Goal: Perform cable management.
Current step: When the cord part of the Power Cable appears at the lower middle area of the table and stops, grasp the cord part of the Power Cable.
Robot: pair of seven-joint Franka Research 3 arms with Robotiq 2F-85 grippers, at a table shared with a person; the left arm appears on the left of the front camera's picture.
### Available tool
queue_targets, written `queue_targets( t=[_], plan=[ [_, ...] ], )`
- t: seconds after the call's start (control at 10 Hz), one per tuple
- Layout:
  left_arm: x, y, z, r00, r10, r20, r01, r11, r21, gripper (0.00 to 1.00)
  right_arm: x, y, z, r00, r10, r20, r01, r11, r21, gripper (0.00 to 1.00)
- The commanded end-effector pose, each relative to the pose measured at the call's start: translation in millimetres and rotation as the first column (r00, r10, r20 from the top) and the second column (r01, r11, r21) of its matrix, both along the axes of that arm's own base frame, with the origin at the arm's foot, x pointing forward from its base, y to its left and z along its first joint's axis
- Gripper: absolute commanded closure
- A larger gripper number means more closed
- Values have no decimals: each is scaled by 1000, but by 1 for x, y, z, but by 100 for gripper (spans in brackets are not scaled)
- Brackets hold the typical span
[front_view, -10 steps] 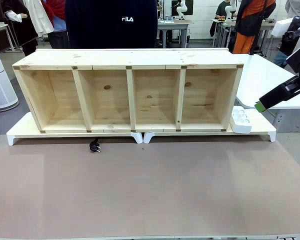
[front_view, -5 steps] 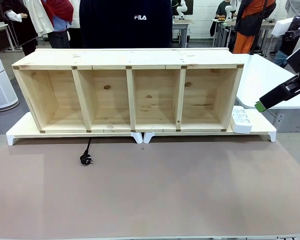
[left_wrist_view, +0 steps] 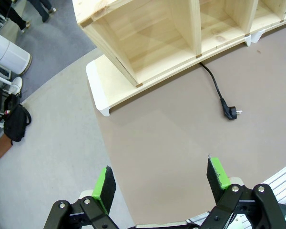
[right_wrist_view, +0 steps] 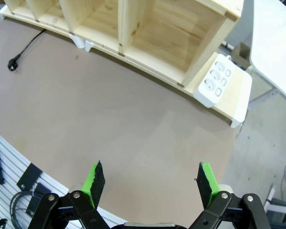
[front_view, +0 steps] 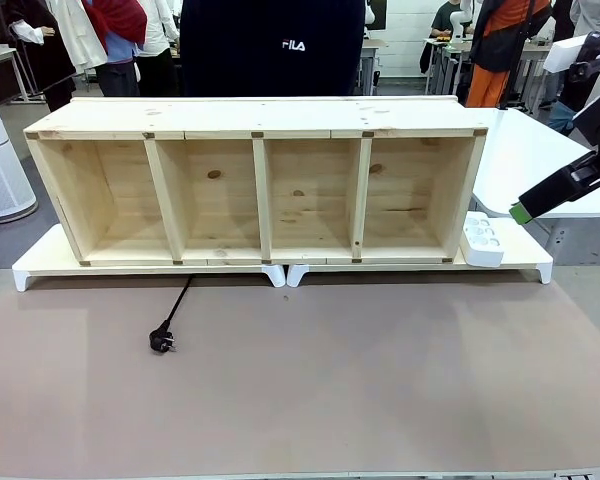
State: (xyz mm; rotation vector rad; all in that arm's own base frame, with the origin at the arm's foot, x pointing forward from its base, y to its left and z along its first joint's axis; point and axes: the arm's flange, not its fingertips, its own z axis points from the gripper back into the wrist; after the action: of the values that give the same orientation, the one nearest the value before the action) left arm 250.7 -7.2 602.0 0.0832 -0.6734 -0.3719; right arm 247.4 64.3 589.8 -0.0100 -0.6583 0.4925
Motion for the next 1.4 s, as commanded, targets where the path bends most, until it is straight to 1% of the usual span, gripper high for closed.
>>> queue_targets(
  t=[0.0,1.3],
  plan=[
    [0,0,0,1000,0,0,0,1000,0,0,0,0,0,1000,5,1,-5,1000,-1,0],
    [0,0,0,1000,0,0,0,1000,0,0,0,0,0,1000,0,0,0,1000,0,0]
  ],
)
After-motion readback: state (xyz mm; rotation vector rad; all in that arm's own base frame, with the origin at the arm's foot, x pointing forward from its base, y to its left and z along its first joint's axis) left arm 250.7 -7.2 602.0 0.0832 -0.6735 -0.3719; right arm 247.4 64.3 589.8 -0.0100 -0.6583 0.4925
